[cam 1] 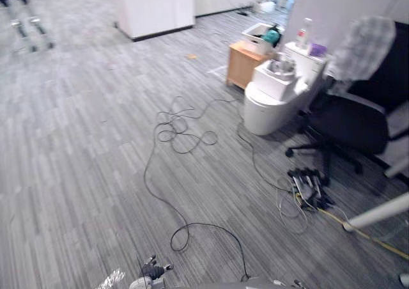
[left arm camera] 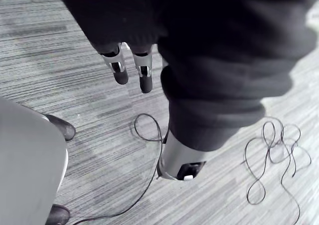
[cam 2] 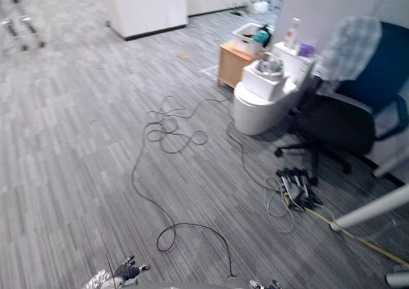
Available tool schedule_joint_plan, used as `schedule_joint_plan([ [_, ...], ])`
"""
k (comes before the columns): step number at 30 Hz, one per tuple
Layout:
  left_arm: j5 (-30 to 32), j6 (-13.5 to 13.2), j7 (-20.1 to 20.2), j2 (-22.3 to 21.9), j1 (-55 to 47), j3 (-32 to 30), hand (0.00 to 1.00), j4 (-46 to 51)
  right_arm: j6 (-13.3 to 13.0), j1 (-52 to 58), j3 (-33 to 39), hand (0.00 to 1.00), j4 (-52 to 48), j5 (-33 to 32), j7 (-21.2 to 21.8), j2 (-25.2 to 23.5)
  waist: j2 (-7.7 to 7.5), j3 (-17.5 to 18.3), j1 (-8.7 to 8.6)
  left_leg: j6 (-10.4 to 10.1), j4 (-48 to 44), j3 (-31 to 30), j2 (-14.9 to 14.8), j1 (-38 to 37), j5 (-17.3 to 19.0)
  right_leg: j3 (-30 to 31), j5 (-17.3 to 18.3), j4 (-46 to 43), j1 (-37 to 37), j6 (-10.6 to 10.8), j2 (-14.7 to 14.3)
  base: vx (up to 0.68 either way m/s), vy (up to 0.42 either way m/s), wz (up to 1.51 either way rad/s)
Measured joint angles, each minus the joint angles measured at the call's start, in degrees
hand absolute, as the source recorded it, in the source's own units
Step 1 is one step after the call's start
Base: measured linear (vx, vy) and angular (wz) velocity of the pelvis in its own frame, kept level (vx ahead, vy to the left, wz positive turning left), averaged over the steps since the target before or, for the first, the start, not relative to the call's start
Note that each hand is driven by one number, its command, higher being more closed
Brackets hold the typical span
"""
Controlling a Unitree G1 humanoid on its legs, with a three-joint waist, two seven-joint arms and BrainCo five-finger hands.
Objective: Organize washtable
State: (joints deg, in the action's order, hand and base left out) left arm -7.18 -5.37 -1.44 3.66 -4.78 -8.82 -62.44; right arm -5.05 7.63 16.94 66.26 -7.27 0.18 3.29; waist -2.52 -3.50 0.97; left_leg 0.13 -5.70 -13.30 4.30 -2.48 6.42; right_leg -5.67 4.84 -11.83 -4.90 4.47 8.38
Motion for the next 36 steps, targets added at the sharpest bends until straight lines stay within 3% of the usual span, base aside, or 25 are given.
schedule_joint_plan([
  [4,-1.3,0.1,-0.3,0.2,0.2,0.3,0.0,0.7,0.4,-0.4,0.3,0.0,0.2,0.8,-0.8,-0.3,0.01,-0.4,-0.05,-2.3,2.3,-8.0,0.4,4.4,-3.9,-5.3,-1.3,5.5,1.9,-0.6,-0.7,-0.07,-0.043,1.38],
  [6,-2.5,-0.1,-1.2,-0.2,0.1,-0.3,0.0,1.7,0.5,-0.8,0.7,0.0,0.2,2.0,-1.3,0.2,0.53,-1.6,0.36,-2.1,3.4,-2.0,-1.8,4.7,-3.6,-8.4,-1.8,5.8,3.7,-1.0,0.2,-0.05,0.024,0.99],
  [8,-3.8,-0.2,-2.0,-1.5,-0.8,-3.9,0.0,1.7,0.4,-1.2,1.4,0.0,-0.1,2.7,-1.5,0.5,0.57,-2.1,0.28,-2.7,3.4,10.5,-5.5,4.5,-4.5,-11.0,-0.3,3.5,4.8,-0.7,0.9,-0.05,0.001,0.59],
  [10,-4.4,-0.3,-2.5,-2.5,-1.0,-6.2,0.0,1.5,0.2,-1.3,1.8,0.0,-0.1,2.7,-1.5,0.5,0.38,-2.0,0.17,-2.5,5.4,10.7,-5.0,4.0,-7.3,-11.1,1.8,1.9,3.8,0.0,1.6,0.0,0.002,0.22],
  [14,-4.0,-0.1,-2.3,-2.4,-1.0,-7.6,0.0,1.1,0.5,0.0,5.3,0.0,0.1,1.5,-1.2,-1.0,0.17,-1.6,-0.29,-1.8,11.2,8.1,-3.7,2.0,-10.9,-9.0,2.7,3.1,3.8,1.0,1.4,0.09,0.008,0.27],
  [24,-3.2,-0.2,-2.4,-0.6,-0.8,-4.5,0.0,1.3,0.1,-1.5,5.3,0.0,2.0,-1.2,-1.2,-2.3,-2.17,-1.3,-0.19,-1.8,11.2,9.0,-2.5,0.1,-10.9,-3.5,1.3,4.1,7.7,-0.6,1.3,0.07,0.031,0.22],
  [25,-3.4,-0.1,-2.4,-1.5,-0.5,-4.3,0.0,0.6,-0.1,-1.0,2.8,0.0,2.0,-2.4,-1.1,-1.0,0.08,-2.1,-0.33,-1.5,11.6,15.9,-4.1,0.6,-11.6,1.6,1.3,8.0,8.8,1.1,-1.2,-0.01,0.008,-0.08],
  [36,-3.1,-0.8,-2.5,-1.1,-0.4,-2.7,0.0,0.7,-0.2,-0.9,2.4,0.0,1.9,-5.5,-1.1,-1.0,0.05,-2.1,-0.38,-1.6,11.6,17.1,-4.3,1.9,-11.5,2.9,1.3,8.0,6.9,1.1,-1.3,0.0,0.0,-0.06],
])
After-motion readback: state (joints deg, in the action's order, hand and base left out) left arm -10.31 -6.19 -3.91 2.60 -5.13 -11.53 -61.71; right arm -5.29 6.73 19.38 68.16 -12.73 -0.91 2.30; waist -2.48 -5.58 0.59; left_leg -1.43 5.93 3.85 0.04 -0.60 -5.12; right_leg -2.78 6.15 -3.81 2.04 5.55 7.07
